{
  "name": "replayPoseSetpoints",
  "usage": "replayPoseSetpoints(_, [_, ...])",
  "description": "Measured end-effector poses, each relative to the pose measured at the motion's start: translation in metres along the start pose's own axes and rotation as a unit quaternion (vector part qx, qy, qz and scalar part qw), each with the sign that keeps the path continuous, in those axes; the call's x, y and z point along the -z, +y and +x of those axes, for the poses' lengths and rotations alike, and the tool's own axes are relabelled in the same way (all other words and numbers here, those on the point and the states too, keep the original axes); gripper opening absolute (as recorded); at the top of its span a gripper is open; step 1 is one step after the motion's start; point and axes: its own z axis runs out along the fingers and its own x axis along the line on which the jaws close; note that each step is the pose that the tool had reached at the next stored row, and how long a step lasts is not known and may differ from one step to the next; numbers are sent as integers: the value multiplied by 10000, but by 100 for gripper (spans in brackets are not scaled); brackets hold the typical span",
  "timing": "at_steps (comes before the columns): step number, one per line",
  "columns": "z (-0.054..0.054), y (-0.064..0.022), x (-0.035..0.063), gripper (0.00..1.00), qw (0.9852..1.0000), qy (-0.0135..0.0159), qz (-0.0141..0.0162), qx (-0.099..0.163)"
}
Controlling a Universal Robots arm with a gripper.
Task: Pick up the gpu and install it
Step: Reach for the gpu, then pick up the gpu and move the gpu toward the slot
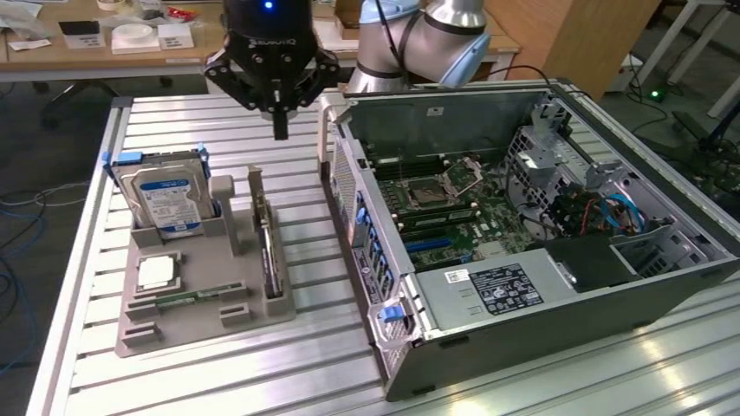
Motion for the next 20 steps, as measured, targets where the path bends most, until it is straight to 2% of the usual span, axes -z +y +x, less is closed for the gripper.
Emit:
replayPoseSetpoints(11, [377,-53,11,11,10000,0,0,1])
replayPoseSetpoints(20, [393,-55,12,11,10000,0,0,2])
